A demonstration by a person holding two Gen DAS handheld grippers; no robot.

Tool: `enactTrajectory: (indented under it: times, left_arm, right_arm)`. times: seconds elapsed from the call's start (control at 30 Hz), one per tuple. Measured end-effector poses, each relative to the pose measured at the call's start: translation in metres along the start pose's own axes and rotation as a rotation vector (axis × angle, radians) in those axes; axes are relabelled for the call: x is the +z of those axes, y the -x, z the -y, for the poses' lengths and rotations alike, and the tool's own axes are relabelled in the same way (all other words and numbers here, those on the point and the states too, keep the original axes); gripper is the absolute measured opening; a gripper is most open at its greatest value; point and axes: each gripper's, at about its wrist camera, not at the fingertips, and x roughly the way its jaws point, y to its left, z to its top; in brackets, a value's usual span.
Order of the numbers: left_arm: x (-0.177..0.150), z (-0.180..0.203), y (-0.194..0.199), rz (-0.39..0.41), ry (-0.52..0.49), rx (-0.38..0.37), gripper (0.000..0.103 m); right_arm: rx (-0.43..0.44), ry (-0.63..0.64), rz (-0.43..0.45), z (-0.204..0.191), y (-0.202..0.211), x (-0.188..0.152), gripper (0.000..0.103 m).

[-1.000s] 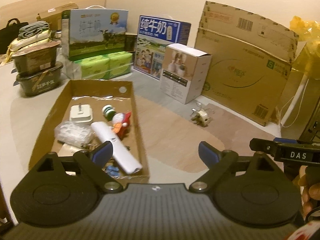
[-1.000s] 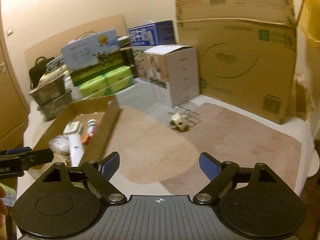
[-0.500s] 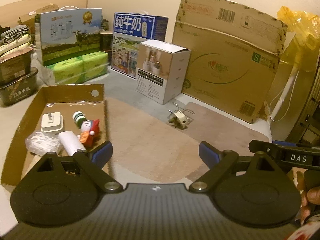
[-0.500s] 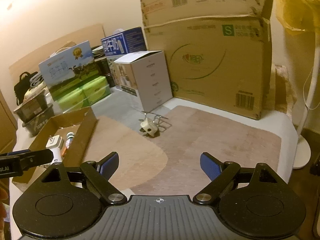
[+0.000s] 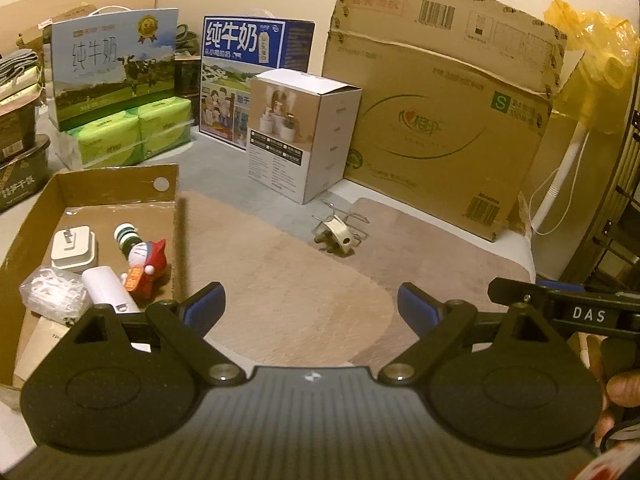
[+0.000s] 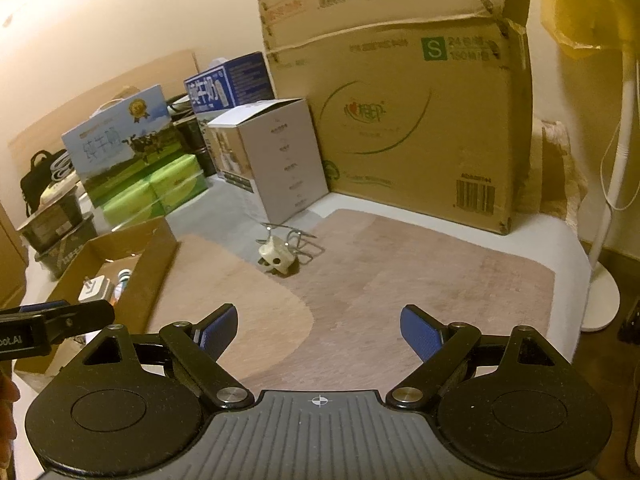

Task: Organize rigid objects
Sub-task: 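Open the right tool and move both open tools toward the white plug and wire rack, then grasp the white plug with the left tool while the right tool grasps the metal wire rack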

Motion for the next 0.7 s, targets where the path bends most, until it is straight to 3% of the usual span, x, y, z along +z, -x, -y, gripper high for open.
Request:
enactTrajectory:
  times: [0.33,0.7]
  left_arm:
    - [0.01,0.011,-0.029,-0.004,-0.021,-0.006,0.092]
    - [0.019,0.024,-0.093,-0.02,-0.03,0.001,0.091]
  right_arm:
    - [0.015,0.071,-0.011,0.013,-0.025,0.011,0.088]
    - [0.094,0.155,-0.041,0.034,-0.075,0.032,0.088]
